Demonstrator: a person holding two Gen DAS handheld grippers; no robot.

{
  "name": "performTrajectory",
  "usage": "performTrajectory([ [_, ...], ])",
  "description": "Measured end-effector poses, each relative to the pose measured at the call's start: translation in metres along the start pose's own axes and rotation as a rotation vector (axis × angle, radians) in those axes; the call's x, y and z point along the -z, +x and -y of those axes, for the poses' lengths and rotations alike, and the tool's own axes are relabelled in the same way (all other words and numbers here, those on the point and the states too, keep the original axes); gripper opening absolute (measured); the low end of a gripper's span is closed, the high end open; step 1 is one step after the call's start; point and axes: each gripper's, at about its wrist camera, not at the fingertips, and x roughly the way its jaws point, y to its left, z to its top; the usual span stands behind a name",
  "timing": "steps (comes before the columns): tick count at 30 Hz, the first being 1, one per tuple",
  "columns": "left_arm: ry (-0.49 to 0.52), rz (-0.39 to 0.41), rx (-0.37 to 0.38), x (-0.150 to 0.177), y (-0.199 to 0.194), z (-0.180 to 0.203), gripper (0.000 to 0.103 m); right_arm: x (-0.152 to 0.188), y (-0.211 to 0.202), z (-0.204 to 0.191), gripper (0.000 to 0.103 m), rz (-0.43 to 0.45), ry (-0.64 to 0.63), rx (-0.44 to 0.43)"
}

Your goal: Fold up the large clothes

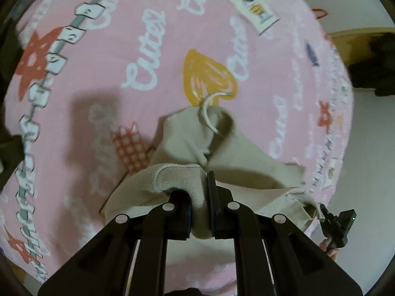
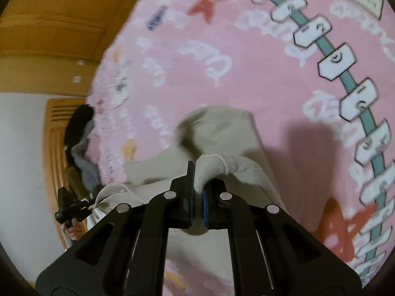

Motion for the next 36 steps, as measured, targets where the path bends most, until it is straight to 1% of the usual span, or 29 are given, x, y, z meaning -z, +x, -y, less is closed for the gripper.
performTrajectory([
  [2,-0.016,-0.023,-0.016,-0.017,0.018,-0.001,0.01,-0.014,0.02,0.01,0.005,-0.023,0.039,0.016],
  [6,0.01,-0.064,-0.026,-0.04,0.041,-0.005,0.011,-0.033,0.05,0.029,0.005,-0.069,0.102,0.014],
  [8,-0.002,-0.089,-0.013,-0.05,0.053,-0.013,0.011,-0.038,0.063,0.035,0.006,-0.1,0.107,0.021],
  [12,-0.071,-0.155,0.058,-0.063,0.069,-0.033,0.014,-0.044,0.083,0.046,0.008,-0.141,0.17,0.003],
  [13,-0.065,-0.172,0.057,-0.065,0.071,-0.035,0.015,-0.045,0.086,0.048,0.008,-0.151,0.181,0.003],
  [14,-0.052,-0.184,0.04,-0.065,0.071,-0.034,0.016,-0.046,0.087,0.05,0.008,-0.164,0.188,-0.004],
  [16,0.001,-0.203,0.028,-0.066,0.066,-0.029,0.02,-0.047,0.084,0.051,0.009,-0.184,0.192,-0.017],
  [18,0.059,-0.213,0.009,-0.069,0.055,-0.026,0.028,-0.05,0.074,0.053,0.009,-0.22,0.197,-0.034],
  [19,0.083,-0.203,-0.02,-0.072,0.046,-0.026,0.04,-0.053,0.067,0.052,0.009,-0.239,0.184,-0.03],
  [20,0.096,-0.18,-0.043,-0.076,0.03,-0.028,0.05,-0.054,0.062,0.048,0.009,-0.255,0.161,-0.024],
  [22,0.097,-0.139,-0.065,-0.085,0.007,-0.033,0.05,-0.057,0.057,0.038,0.011,-0.286,0.123,-0.02],
  [23,0.091,-0.115,-0.079,-0.089,-0.007,-0.036,0.05,-0.059,0.053,0.032,0.014,-0.3,0.098,-0.018],
  [25,0.11,-0.082,-0.094,-0.09,-0.029,-0.032,0.05,-0.064,0.044,0.022,0.027,-0.295,0.062,-0.018],
  [26,0.123,-0.07,-0.089,-0.089,-0.035,-0.028,0.051,-0.068,0.038,0.02,0.061,-0.276,0.059,-0.023],
  [27,0.147,-0.046,-0.089,-0.084,-0.042,-0.019,0.052,-0.072,0.03,0.018,0.09,-0.247,0.06,-0.038],
  [29,0.204,-0.009,-0.062,-0.068,-0.047,0.001,0.058,-0.083,0.013,0.013,0.091,-0.176,0.069,-0.072],
  [30,0.226,-0.001,-0.052,-0.062,-0.047,0.011,0.058,-0.086,0.004,0.009,0.091,-0.128,0.051,-0.035],
  [31,0.263,0.011,-0.045,-0.051,-0.044,0.024,0.059,-0.087,-0.006,-0.003,0.091,-0.059,-0.012,0.022],
  [32,0.305,0.025,-0.047,-0.037,-0.04,0.038,0.06,-0.084,-0.011,-0.015,0.091,-0.018,-0.089,0.045],
  [33,0.342,0.038,-0.063,-0.029,-0.036,0.049,0.062,-0.077,-0.014,-0.037,0.091,0.013,-0.239,0.055],
  [34,0.405,0.057,-0.094,-0.015,-0.028,0.064,0.062,-0.068,-0.014,-0.056,0.091,0.02,-0.365,0.063],
  [35,0.475,0.08,-0.131,-0.001,-0.022,0.078,0.063,-0.051,-0.009,-0.085,0.091,0.018,-0.566,0.084],
  [36,0.594,0.108,-0.192,0.019,-0.011,0.1,0.064,-0.03,0.0,-0.113,0.091,-0.01,-0.76,0.098],
])
